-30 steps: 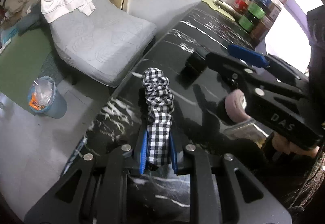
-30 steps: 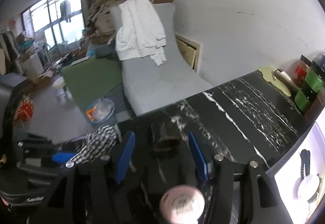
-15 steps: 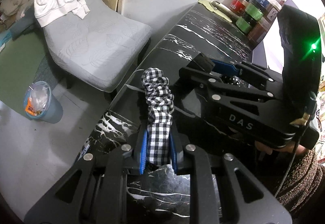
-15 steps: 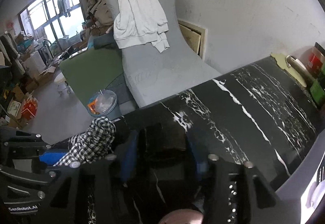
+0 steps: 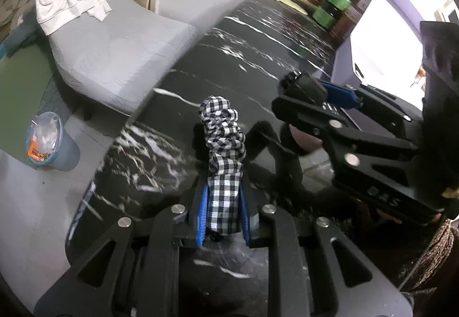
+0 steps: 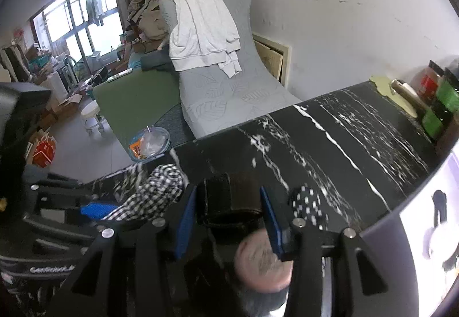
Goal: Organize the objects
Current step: 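Set down the pink compact and grasp the black hair tie with the right gripper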
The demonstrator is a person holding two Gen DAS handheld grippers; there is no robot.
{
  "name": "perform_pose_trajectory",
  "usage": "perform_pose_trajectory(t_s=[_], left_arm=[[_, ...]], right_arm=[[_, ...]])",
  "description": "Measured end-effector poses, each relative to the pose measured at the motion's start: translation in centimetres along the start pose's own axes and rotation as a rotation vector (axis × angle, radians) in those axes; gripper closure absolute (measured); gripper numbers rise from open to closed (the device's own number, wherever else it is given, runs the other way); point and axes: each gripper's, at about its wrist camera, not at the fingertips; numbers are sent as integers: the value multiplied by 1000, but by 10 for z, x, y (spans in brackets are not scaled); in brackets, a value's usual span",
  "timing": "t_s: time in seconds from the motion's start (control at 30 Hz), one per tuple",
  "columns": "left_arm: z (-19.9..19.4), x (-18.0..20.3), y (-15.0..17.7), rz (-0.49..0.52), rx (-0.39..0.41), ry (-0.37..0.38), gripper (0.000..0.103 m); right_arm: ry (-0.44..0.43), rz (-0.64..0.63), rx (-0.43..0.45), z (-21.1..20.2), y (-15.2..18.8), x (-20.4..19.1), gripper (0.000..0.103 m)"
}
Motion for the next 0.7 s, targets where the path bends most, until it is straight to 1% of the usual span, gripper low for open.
perform_pose_trajectory(t_s=[0.13,0.3,0.7], left_arm=[[-2,13,12,27,-15,9,86],[0,24,22,42,-24,15,86],[6,48,25,94,-42,9,86]], right_arm=[[0,7,-1,-21,16,-1,58],[-2,31,-11,-36,32,2,58],[0,80,-36,-49,58,15,58]])
Point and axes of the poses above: each gripper's, at about its wrist camera, not at the fingertips, and z roughly the way its jaws point, x to its right, y to its underside, and after that the axes turned 12 degrees about y, right-handed
